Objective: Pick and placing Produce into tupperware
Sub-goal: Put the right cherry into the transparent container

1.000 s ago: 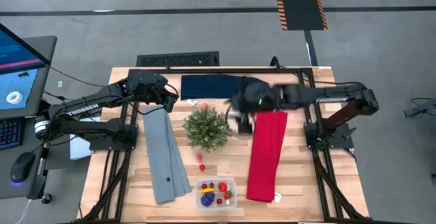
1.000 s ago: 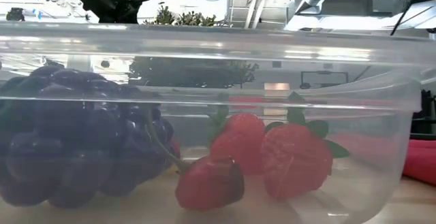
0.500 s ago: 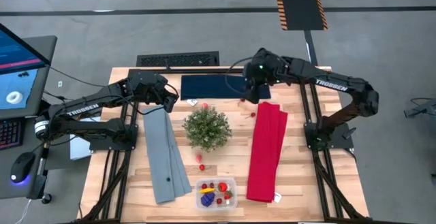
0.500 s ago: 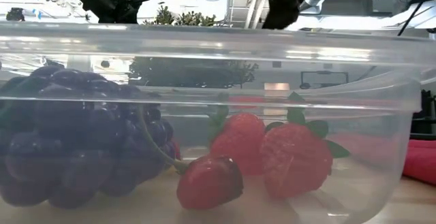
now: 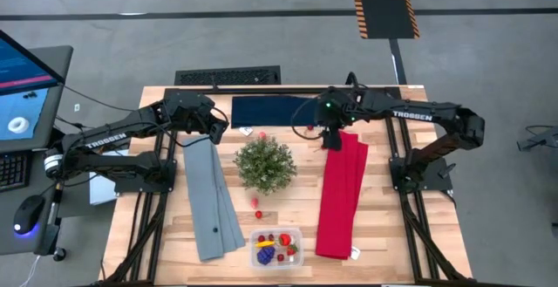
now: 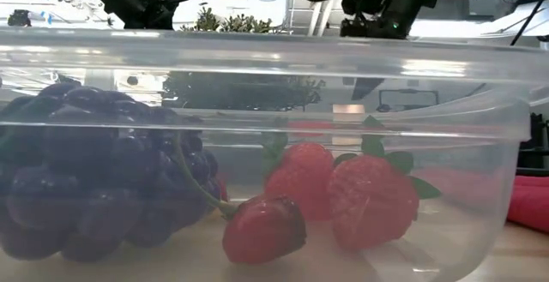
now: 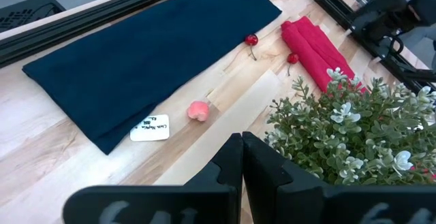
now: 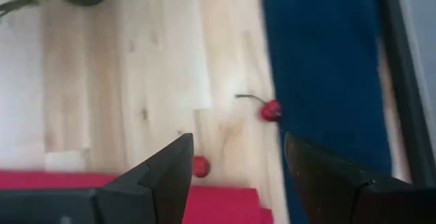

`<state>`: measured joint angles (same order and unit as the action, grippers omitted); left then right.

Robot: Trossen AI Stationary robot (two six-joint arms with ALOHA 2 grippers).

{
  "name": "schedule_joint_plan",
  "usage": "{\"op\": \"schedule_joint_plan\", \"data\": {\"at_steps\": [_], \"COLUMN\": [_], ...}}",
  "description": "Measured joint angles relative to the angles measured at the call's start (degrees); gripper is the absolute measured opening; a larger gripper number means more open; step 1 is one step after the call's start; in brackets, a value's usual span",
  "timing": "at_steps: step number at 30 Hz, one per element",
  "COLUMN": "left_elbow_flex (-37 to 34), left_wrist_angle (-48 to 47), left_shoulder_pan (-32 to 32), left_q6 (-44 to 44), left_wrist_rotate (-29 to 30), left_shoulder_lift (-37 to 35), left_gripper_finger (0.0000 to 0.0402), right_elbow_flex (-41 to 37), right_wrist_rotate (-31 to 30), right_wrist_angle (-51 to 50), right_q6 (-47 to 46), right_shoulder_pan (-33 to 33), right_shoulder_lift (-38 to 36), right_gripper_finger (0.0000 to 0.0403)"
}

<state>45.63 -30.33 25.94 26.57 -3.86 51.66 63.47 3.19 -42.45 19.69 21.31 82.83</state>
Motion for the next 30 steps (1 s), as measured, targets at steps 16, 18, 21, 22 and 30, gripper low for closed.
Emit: {"op": "schedule_joint_plan", "data": {"at_steps": [16,18,21,22,30], "left_elbow_flex": [0.00,0.00,0.00,0.00,0.00], "left_wrist_angle": [-0.01,-0.01,0.00,0.00,-0.22], "left_shoulder_pan": [0.01,0.01,-0.01,-0.01,0.01], "left_q6": [0.00,0.00,-0.01,0.00,-0.01], "left_wrist_rotate": [0.00,0.00,0.00,0.00,0.00], "left_shoulder_lift": [0.00,0.00,0.00,0.00,-0.02], "left_gripper_finger": [0.0000,0.0000,0.0000,0.0000,0.0000], "right_elbow_flex": [-12.63,-13.97,-15.22,-15.18,-13.40], "right_wrist_rotate": [-0.08,-0.08,-1.22,-1.58,-3.90], "right_wrist_angle": [11.45,14.70,16.78,17.05,18.59], "right_q6": [-0.39,-1.80,-3.38,-4.23,-4.71], "right_shoulder_pan": [-6.41,-6.35,-6.90,-6.98,-9.00], "right_shoulder_lift": [0.02,0.03,1.95,2.52,12.27], "right_gripper_finger": [0.0255,0.0255,0.0255,0.0255,0.0224]}}
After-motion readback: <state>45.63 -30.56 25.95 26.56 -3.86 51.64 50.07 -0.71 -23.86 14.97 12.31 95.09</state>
